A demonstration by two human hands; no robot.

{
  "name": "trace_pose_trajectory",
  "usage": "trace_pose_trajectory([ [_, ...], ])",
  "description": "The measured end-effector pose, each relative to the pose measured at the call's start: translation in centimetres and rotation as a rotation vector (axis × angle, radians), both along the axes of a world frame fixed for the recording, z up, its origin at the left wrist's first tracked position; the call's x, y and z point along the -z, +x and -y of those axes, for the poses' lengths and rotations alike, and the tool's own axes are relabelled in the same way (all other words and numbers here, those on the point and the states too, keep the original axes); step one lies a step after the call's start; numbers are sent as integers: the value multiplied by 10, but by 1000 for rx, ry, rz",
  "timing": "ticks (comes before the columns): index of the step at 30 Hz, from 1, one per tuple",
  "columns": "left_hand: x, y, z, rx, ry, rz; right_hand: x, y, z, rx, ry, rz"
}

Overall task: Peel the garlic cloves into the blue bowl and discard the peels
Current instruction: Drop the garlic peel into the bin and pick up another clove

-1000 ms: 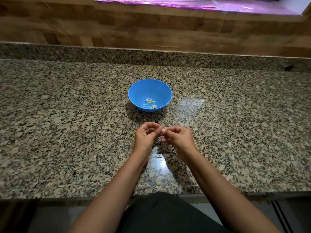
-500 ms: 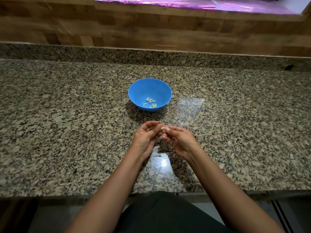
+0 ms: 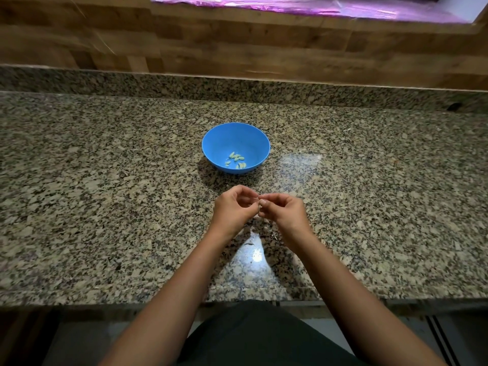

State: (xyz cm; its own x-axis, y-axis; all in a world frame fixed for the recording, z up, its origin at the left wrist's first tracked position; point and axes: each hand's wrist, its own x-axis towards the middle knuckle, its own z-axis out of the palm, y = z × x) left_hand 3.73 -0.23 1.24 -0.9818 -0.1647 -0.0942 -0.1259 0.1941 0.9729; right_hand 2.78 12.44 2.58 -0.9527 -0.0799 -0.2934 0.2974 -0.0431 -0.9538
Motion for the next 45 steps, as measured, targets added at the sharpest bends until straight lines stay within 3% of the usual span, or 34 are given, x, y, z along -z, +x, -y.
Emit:
trace_pose_trajectory([
  [7,-1,0,-3,17,-67,-39,4,-1,-2,13,21,-38],
  [12,3,-1,-5,-17,-34,-31,6,-2,-7,41,-220,74],
  [20,8,-4,-5,-104,58,21,7,-4,-11,74,-432,216],
  [24,9,-5,-2,29,-132,59,8,-6,-14,82,-454,265],
  [27,10,-2,-4,47,-168,101,10,-8,-14,87,-441,265],
  [31,11,-2,-2,14,-240,87,10,-11,-19,81,-284,189],
  [37,15,-2,-5,74,-464,-36,13,-33,-33,61,336,-6],
  [41,19,-2,-5,65,-472,-66,17,-46,-32,16,554,-50],
  [45,22,6,4,45,-466,-77,24,-40,-31,-15,641,-121],
])
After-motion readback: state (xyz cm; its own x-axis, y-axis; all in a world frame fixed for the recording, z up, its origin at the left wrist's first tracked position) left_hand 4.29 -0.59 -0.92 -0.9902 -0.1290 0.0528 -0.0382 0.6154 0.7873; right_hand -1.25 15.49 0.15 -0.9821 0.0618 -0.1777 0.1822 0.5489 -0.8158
